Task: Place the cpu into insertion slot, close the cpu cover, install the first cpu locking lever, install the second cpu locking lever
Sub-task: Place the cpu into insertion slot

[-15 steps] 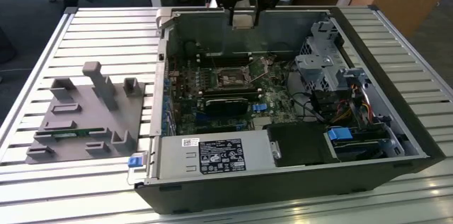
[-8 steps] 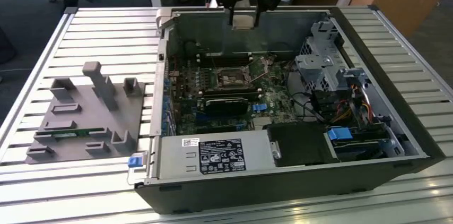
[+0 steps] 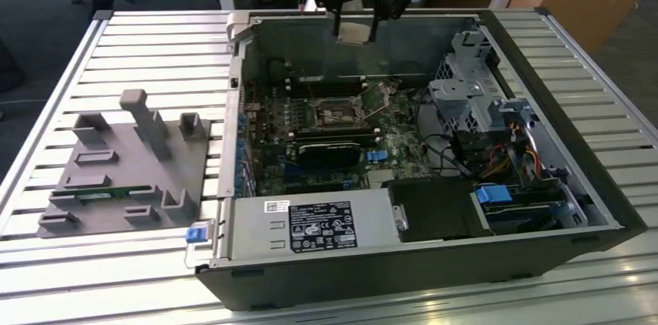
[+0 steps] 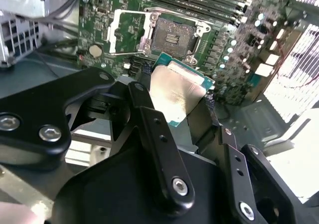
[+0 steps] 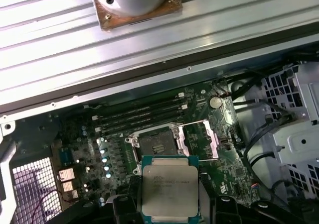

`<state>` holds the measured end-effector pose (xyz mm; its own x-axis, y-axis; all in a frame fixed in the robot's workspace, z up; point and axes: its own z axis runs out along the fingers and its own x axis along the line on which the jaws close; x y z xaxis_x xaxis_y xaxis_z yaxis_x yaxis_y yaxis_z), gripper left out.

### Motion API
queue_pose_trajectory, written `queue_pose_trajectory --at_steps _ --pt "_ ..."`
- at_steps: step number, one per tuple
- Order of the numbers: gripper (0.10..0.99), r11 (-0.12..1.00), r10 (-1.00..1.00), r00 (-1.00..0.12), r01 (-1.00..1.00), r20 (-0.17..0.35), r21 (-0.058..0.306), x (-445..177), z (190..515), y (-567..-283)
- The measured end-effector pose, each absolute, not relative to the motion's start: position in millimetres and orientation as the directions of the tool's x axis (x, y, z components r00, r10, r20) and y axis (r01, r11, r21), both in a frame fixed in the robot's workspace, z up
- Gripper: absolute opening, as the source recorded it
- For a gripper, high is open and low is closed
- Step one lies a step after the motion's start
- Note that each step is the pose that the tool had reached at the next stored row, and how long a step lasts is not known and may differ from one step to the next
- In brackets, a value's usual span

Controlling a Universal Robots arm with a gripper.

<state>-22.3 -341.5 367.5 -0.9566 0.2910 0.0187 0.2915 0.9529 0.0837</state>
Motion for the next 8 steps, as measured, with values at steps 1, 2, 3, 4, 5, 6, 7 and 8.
queue_pose_trajectory --at_steps 1,2,3,4,5,6,7,8 --pt "0.541 0.948 0.308 -0.951 0.309 0.019 0.084 -22.3 367.3 -341.5" --pt "0.541 0.942 0.325 -0.945 0.326 0.019 0.084 -22.3 367.1 -341.5" --pt "0.541 0.936 0.342 -0.94 0.342 0.019 0.084 -22.3 366.8 -341.5" --pt "0.541 0.931 0.356 -0.934 0.356 0.019 0.084 -22.2 366.6 -341.5" --pt "0.541 0.927 0.366 -0.93 0.367 0.019 0.084 -22.2 366.4 -341.5" --pt "0.541 0.924 0.374 -0.927 0.374 0.019 0.084 -22.2 366.1 -341.5" --pt "0.541 0.921 0.38 -0.925 0.38 0.019 0.084 -22.3 365.8 -341.5" --pt "0.541 0.919 0.386 -0.922 0.386 0.019 0.084 -22.3 365.5 -341.5"
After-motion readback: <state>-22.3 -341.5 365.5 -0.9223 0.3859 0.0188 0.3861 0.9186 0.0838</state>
